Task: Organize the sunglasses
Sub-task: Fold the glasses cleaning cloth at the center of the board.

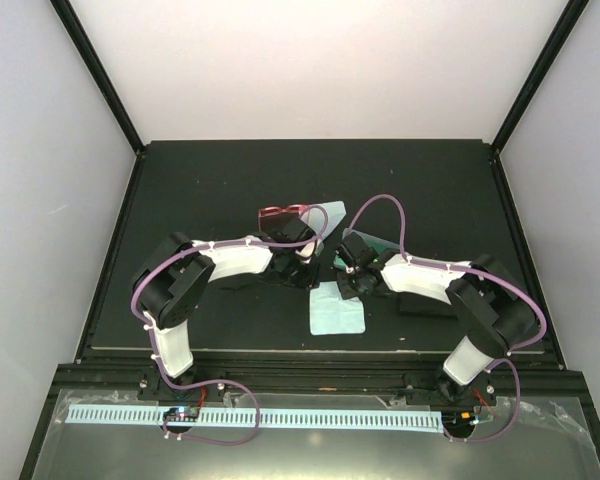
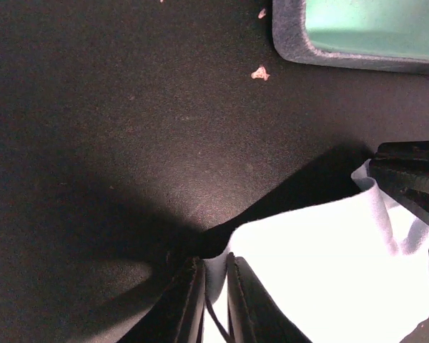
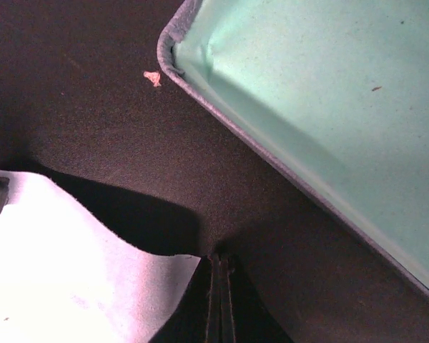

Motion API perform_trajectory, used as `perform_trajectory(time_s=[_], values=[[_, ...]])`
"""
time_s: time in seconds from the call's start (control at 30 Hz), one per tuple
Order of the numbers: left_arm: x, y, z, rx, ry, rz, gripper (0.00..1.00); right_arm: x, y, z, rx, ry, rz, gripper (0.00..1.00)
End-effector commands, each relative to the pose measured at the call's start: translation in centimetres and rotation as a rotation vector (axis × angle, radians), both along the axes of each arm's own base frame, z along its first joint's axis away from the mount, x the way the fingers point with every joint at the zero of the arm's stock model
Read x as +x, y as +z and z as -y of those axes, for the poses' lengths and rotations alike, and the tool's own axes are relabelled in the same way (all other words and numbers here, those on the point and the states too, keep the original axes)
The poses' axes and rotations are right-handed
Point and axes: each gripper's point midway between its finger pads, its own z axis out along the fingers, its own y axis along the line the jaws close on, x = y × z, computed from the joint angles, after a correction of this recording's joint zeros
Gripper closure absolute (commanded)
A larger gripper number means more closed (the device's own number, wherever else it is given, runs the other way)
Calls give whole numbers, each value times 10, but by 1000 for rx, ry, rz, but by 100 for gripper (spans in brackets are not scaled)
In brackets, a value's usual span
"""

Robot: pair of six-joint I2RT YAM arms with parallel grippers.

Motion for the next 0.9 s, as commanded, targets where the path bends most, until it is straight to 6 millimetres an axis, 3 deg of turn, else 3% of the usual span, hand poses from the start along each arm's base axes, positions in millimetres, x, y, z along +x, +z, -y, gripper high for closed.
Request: perform_trajectory(time_s=[0.0,0.2,0.53,0.87], values=[[-19,-27,-18,116,-17,-70,94,-13,-5,7,-21,9,-55,99],[-17,-18,-15,90,-14,-37,98,-9,3,8,6,-37,-20,99],[-13,27,0,-49,-38,45,98,-10,37,7,73,-47,30,99],[-29,35,4,-136,-67,19,98,-22,42,9,111,-40,18,99]])
